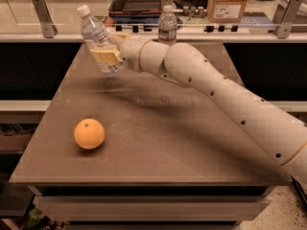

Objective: Place blue plastic bottle upright

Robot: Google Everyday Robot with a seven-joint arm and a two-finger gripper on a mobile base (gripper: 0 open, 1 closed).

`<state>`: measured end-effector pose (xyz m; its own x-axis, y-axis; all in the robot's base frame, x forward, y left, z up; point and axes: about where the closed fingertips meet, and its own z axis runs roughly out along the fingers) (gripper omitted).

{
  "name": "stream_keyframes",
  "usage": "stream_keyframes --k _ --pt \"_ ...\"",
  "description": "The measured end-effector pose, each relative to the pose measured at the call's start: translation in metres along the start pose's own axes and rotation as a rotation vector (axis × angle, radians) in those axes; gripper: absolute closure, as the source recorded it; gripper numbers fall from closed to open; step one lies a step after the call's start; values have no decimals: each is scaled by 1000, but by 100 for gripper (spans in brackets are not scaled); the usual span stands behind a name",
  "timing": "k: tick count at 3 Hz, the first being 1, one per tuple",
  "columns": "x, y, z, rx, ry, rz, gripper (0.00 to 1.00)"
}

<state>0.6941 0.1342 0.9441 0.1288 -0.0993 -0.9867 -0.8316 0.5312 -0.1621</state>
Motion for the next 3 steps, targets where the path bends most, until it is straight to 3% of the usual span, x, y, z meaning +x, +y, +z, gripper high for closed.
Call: stream_keyframes --k 3 --pt "15 9 -19 86 0 37 100"
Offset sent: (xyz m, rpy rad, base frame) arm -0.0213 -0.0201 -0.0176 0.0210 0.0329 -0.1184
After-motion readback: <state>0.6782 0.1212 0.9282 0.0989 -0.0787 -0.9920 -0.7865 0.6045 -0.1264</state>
